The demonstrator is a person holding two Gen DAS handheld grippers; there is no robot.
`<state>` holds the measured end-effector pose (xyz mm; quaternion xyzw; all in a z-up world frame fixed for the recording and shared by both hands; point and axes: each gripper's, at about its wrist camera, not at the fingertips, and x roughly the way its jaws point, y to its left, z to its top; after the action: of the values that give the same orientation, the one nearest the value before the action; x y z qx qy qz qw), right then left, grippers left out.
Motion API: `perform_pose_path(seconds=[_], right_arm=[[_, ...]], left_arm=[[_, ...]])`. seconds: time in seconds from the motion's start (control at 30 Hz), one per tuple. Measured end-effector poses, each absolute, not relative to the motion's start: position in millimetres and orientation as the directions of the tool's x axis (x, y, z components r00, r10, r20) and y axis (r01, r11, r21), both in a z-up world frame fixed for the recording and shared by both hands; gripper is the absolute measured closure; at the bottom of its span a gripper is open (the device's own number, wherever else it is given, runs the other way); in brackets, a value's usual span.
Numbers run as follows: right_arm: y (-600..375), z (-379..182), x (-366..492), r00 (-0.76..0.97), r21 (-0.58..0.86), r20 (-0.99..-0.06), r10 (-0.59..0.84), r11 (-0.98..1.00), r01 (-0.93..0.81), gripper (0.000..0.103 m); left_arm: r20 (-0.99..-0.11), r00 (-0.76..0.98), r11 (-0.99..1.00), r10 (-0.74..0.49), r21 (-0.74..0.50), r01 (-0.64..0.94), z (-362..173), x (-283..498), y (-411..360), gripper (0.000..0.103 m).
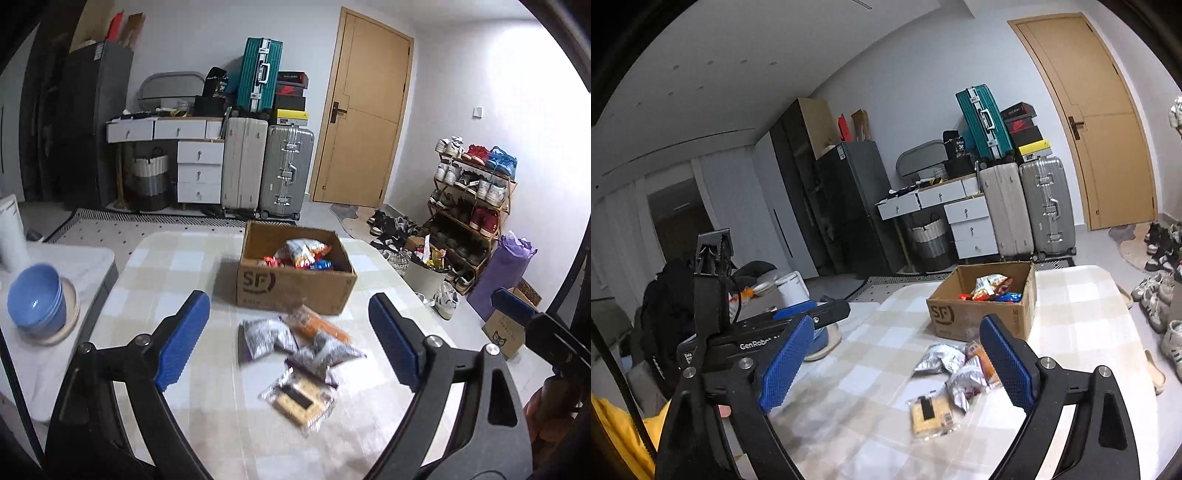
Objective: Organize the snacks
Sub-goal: 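Withdraw both grippers from the box toward the remaining snacks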
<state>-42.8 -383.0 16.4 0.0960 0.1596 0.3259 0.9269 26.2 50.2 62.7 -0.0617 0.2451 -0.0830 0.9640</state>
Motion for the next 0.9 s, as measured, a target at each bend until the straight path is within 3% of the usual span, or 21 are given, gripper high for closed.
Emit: perform_pose_path(seconds=[0.1, 0.17, 0.37, 0.6, 0.9], right_arm=[[-384.2, 9.3, -53.6, 0.749, 0.268, -0.227, 0.623, 0.779, -0.567, 0.007], [-387.5, 3.9, -58.0, 0.750, 0.285, -0.220, 0.624, 0.776, -0.563, 0.005], [-388.5, -20.6, -53.1, 0.766, 0.254, -0.262, 0.587, 0.808, -0.532, 0.001], [-378.7, -73.8, -33.8, 0.715, 0.265, -0.388, 0.582, 0.813, -0.518, 0.001], [-380.1, -97.2, -27.2, 0.722, 0.265, -0.387, 0.573, 0.819, -0.508, 0.001]], left_arm=[[-0.476, 0.860, 0.979, -0.184, -0.167, 0.117, 48.9, 6.6, 54.8, 0.010], [-0.484, 0.858, 0.979, -0.175, -0.175, 0.101, 37.5, -4.0, 58.2, 0.001], [-0.503, 0.849, 0.980, -0.163, -0.183, 0.079, -0.3, -15.0, 63.0, 0.001], [-0.648, 0.748, 0.985, -0.147, -0.162, 0.053, -62.6, 18.3, 47.4, 0.001], [-0.668, 0.733, 0.990, -0.129, -0.133, 0.053, -90.4, 33.9, 31.0, 0.001]])
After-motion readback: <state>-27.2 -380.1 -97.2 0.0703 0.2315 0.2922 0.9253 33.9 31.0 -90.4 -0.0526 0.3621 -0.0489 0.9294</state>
